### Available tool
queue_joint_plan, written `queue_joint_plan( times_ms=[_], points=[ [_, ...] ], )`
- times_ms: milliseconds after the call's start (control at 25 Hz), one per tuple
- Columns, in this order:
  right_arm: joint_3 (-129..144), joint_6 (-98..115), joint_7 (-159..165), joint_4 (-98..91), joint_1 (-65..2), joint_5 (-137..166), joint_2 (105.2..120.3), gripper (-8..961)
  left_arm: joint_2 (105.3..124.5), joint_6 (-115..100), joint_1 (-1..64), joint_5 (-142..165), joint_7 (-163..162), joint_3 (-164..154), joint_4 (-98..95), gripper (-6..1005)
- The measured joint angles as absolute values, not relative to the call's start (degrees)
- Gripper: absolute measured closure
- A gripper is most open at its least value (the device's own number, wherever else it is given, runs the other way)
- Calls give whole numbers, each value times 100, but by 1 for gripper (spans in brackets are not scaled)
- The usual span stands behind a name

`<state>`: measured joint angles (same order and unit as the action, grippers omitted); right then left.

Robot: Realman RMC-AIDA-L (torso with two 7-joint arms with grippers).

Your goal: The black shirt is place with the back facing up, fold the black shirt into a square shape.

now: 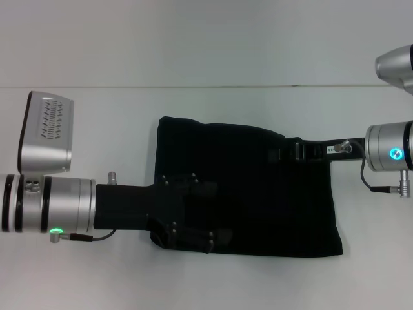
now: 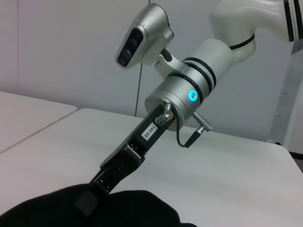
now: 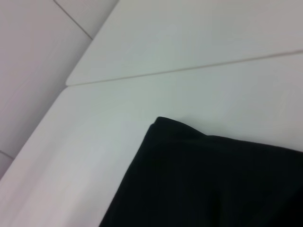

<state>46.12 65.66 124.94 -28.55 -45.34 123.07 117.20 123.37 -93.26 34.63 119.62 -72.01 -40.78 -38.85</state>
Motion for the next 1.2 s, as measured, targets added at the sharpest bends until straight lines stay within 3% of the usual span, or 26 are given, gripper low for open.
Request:
queue_joint_plan(
  times_ms=[640,880,1200],
  points=[
    [5023,6457,12661,-2657,-4611,12428,11715,676,12364,-9267,3463,11949,-7221,-4078,-3856,66],
    [5036,6309,12845,-2646,-4621,12428,11666,424,12366,-9257,3457,11945,-7219,-4078,-3843,66],
    [5036,6021,12861,-2644,-4580,12427,11630,356,12374,-9246,3445,11943,-7225,-4078,-3835,66]
  ],
)
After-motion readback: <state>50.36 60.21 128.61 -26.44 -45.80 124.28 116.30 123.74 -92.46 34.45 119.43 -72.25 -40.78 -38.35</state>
